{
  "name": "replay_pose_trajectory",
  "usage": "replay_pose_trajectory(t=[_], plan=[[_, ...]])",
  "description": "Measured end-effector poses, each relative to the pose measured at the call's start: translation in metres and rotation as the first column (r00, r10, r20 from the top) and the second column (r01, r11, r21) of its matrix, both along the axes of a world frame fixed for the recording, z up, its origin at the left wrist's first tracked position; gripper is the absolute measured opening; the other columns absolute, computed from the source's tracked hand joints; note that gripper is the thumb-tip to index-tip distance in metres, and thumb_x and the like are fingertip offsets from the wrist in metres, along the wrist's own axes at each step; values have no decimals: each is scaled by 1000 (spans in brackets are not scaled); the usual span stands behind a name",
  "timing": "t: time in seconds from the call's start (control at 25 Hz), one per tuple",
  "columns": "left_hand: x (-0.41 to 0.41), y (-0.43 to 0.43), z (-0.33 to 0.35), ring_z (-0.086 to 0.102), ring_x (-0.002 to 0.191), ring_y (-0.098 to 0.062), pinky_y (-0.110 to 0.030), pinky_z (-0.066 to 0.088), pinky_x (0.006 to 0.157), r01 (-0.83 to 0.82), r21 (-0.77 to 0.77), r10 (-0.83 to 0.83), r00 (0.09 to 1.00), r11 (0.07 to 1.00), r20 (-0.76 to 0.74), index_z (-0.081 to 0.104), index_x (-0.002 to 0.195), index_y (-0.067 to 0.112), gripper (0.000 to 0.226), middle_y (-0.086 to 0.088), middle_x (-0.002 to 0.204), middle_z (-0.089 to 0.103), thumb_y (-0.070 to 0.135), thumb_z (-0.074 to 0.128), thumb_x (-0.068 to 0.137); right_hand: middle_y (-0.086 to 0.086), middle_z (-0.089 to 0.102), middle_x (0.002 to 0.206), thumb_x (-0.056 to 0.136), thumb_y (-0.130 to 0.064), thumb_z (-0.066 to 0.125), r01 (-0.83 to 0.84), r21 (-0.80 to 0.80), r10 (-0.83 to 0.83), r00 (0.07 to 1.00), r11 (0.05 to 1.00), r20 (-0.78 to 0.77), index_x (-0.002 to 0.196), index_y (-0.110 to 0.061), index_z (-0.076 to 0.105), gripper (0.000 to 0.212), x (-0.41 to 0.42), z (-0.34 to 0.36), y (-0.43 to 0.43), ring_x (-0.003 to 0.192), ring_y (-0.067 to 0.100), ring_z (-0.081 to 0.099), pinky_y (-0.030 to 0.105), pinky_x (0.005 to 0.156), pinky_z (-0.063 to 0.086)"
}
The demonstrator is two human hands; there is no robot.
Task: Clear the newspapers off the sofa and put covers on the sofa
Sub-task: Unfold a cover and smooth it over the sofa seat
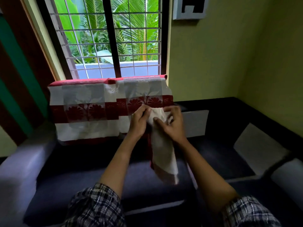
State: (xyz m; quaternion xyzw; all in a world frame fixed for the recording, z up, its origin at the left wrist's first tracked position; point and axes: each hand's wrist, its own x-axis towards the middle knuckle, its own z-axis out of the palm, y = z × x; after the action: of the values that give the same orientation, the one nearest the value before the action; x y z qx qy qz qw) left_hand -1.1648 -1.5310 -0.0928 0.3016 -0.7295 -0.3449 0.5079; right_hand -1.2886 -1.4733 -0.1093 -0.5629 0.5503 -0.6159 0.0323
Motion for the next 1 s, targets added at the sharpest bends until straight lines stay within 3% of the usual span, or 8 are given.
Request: replay_pose_trajectory(t=[0.08, 0.2, 0.32, 0.4, 0.64, 0.76, 0.88, 1.0], plan=[[-8, -22, -2, 47, 69, 4, -17, 39, 65, 124, 14, -125, 987, 992, 98, 55, 82, 15, 18, 8, 73, 51, 7, 44, 95, -3, 45, 128, 72, -34, 66, -236, 76, 241, 969, 969, -61, 128, -17, 44, 62, -22, 7, -27, 115, 1, 46, 10, 98, 34], [-15, -52, -7, 53, 80, 5, -18, 43, 75, 134, -40, -121, 965, 990, 235, 61, 96, 3, 16, 4, 84, 57, 8, 46, 95, -7, 50, 127, 82, -10, 62, -508, 286, 552, 828, 812, -99, 131, -15, 43, 53, -30, 12, -58, 118, -6, 46, 14, 101, 35], [-20, -80, -7, 58, 88, -21, -26, 40, 76, -63, -207, 115, 961, 976, 251, 62, 99, -1, 24, -11, 91, 63, 15, 46, 94, -14, 60, 92, 89, -19, 62, -414, 334, 467, 879, 847, -93, 99, -23, 58, 11, -34, 3, -83, 85, -8, 55, 12, 77, 42], [-21, -98, -4, 58, 89, -26, -25, 39, 76, -197, -260, 255, 944, 945, 211, 63, 98, -2, 25, -17, 94, 64, 15, 45, 95, -14, 53, 70, 90, -26, 61, -314, 423, 392, 914, 850, -108, 77, -27, 53, 15, -44, -8, -93, 63, -4, 50, 12, 61, 37], [-11, -141, 6, 59, 93, -31, -27, 39, 76, -443, -129, 452, 891, 887, 53, 63, 99, -4, 26, -22, 98, 65, 13, 44, 97, -1, 57, 74, 86, -26, 65, 4, 798, 262, 943, 603, -203, 82, -13, 66, 14, -89, -19, -112, 70, 9, 54, 26, 67, 39], [-13, -159, -2, 56, 103, -33, -31, 41, 84, -496, -94, 505, 840, 863, 197, 62, 103, -2, 21, -22, 108, 61, 11, 48, 94, 4, 57, 67, 82, -15, 70, -200, 791, 285, 958, 579, 34, 73, -1, 67, 17, -97, -10, -123, 60, 9, 53, 31, 64, 41], [-21, -152, -10, 59, 96, -26, -33, 48, 82, -329, -188, 360, 917, 926, 172, 64, 100, 5, 22, -14, 103, 62, 20, 66, 84, 10, 65, 73, 76, -12, 74, -318, 616, 114, 931, 721, 347, 83, 2, 69, 15, -85, 5, -133, 64, 16, 60, 31, 67, 52], [-38, -128, -16, 62, 70, -14, -27, 50, 64, 18, -35, -8, 964, 999, 266, 63, 89, 10, 32, 0, 79, 63, 41, 65, 82, 9, 64, 69, 82, -3, 62, -475, 445, 2, 686, 759, 728, 76, -3, 63, 6, -72, 23, -146, 58, 17, 60, 25, 57, 54]])
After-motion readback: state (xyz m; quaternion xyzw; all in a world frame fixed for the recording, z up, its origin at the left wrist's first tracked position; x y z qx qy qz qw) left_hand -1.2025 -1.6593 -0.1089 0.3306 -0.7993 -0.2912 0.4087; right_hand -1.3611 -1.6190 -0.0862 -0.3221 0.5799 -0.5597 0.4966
